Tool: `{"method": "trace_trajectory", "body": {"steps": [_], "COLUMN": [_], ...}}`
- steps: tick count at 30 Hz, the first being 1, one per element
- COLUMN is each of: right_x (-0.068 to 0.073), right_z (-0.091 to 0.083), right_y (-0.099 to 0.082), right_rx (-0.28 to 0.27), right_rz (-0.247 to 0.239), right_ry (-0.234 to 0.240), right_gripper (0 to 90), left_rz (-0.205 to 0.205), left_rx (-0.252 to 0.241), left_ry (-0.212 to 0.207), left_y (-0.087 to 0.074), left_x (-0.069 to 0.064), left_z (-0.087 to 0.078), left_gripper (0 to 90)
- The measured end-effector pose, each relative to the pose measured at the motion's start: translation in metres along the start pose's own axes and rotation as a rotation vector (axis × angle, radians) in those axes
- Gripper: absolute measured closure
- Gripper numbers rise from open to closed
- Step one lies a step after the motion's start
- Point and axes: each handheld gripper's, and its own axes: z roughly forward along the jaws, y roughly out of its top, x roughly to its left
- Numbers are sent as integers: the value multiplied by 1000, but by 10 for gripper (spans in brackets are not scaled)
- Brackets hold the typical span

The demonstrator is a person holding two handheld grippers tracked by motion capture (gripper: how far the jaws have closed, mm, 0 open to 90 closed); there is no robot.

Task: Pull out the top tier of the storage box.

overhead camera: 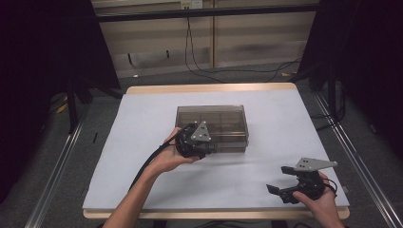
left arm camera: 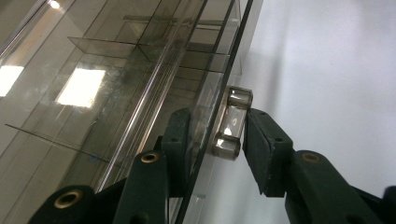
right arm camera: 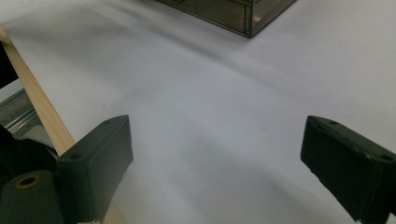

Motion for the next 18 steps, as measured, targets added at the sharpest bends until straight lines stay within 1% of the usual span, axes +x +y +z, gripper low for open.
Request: {"method": "trace_trajectory", "body": {"steps": [2,4,6,7,8,10,12,14,16,18], "right_x": [0,0,0,0,0,0,0,0,0,0], "right_z": [0,0,0,0,0,0,0,0,0,0], "right_y": [0,0,0,0,0,0,0,0,0,0], "right_rx": [1,2,0,0,0,3,2,4,4,3], "right_rz": [3,3,1,-1,2,6,2,2,3,4], "right_ry": [-2,-2,0,0,0,-2,0,-1,-1,-1], "right_gripper": [92,92,92,92,92,92,93,93,92,92], "left_rz": [-3,-10,-24,-23,-14,-17,-19,-8,-11,-13], "left_rx": [-9,-6,-16,-18,-9,-18,-18,-18,-11,-18], "left_ry": [-4,-9,-16,-15,-16,-19,-28,-36,-45,-51], "left_y": [0,0,-1,-2,-1,-2,-2,-2,-2,-2], "left_x": [-1,-1,-2,-2,-1,-2,-3,-3,-3,-4], "left_z": [0,-1,-1,-1,-2,-2,-2,-3,-4,-4], "left_gripper": [642,642,640,641,644,646,649,651,653,656]}}
